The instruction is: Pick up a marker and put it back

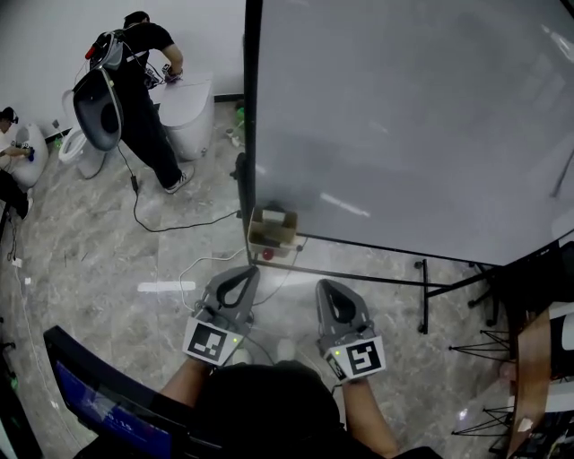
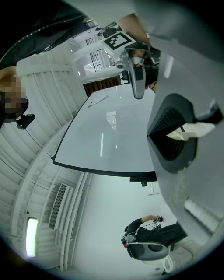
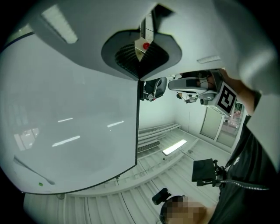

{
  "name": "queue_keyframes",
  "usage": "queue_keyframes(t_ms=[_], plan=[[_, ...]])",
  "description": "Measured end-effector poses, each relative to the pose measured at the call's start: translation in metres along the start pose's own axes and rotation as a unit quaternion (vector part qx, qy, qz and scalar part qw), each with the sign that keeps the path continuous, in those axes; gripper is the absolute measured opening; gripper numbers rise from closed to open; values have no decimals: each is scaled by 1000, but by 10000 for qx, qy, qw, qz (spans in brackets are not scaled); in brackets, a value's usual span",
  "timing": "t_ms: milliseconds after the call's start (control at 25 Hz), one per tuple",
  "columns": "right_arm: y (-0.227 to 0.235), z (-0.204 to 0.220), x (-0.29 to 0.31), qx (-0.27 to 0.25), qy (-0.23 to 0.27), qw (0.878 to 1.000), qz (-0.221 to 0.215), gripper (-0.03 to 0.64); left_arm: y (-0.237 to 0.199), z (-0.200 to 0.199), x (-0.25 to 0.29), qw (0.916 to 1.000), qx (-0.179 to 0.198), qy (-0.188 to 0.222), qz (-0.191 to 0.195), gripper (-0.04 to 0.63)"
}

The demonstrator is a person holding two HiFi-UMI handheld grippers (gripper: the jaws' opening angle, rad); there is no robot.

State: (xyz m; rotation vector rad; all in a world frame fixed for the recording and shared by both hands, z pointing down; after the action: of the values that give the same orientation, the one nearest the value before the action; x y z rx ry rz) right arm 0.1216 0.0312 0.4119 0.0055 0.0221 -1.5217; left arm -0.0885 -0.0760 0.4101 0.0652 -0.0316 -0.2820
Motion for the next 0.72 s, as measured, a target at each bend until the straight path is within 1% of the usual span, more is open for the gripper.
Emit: queue_keyframes(t_ms=[200, 720], plan=[[0, -1, -4, -9, 6, 10000, -11, 9, 3, 0, 0, 10000, 24, 25, 44, 5], [-3, -3, -6, -14, 72, 10000, -66, 9, 9, 1, -6, 10000, 48, 14, -13, 5]])
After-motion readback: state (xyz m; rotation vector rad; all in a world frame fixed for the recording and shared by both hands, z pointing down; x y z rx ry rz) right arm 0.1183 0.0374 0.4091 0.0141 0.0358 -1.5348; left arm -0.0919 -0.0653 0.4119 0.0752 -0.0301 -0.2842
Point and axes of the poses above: the fingertips, and each gripper's own axes: x forward along the fingers, y to its right, z out of its underside, the point moved 10 cm from there along -x, backward along the fingers, and after that the axes turned 15 degrees about z, right-handed, at the moved point
